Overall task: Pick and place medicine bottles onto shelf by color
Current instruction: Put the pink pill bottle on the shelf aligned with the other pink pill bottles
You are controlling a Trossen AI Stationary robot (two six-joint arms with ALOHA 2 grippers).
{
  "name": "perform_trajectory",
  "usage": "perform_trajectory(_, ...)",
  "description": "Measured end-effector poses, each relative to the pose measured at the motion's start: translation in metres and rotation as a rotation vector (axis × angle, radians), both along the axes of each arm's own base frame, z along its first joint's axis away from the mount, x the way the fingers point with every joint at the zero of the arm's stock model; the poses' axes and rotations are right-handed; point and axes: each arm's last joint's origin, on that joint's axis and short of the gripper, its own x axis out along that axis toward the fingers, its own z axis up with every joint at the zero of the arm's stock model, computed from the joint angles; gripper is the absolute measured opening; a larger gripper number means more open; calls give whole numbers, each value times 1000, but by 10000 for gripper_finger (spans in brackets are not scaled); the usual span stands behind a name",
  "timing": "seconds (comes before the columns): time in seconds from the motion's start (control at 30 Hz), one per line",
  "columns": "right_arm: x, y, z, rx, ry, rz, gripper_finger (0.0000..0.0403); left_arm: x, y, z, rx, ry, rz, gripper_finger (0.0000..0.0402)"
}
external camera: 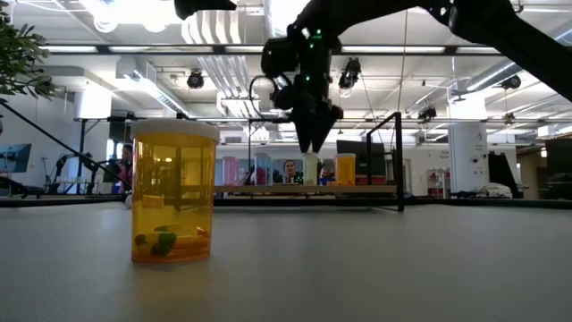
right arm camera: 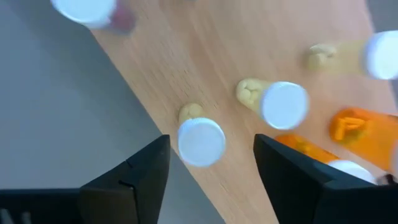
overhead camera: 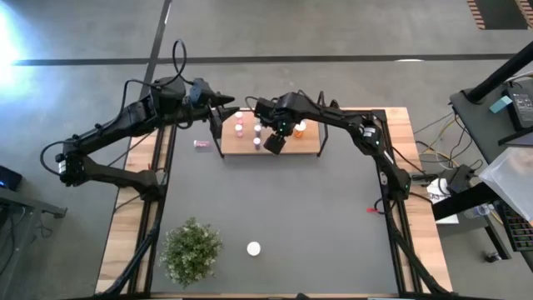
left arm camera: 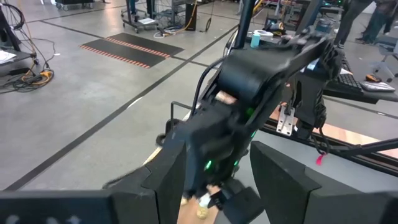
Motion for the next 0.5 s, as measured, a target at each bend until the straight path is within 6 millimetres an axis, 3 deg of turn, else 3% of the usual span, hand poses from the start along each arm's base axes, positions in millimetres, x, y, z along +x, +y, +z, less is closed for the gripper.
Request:
perform_trajectory(0.23, -22, 9, 43, -37, -102, -9, 240, 0, 1, 0, 1, 4, 20, 163)
perform_trajectory(0.5, -62, 27, 101, -84, -254, -27, 236, 1, 1, -7, -25, 55, 25, 163)
